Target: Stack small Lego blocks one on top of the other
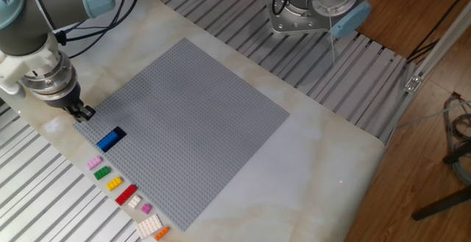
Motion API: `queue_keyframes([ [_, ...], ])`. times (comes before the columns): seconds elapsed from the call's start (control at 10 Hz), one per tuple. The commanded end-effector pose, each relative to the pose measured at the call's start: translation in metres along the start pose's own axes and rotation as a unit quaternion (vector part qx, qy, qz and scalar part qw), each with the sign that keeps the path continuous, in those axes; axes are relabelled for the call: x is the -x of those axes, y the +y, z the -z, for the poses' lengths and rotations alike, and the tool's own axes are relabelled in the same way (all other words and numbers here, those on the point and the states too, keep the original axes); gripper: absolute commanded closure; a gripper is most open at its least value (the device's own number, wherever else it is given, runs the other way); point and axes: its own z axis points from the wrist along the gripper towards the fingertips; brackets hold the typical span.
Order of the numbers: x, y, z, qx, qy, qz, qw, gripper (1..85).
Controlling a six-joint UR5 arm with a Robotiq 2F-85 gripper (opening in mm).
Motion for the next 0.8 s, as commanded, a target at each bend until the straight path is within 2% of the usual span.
queue_keyframes([
  [0.0, 0.0011, 0.0003, 0.0011, 0.003, -0.003, 0.0, 1.0, 84.7],
  [0.7, 0.0026, 0.0002, 0.0021, 0.001, -0.003, 0.0, 1.0, 84.7],
])
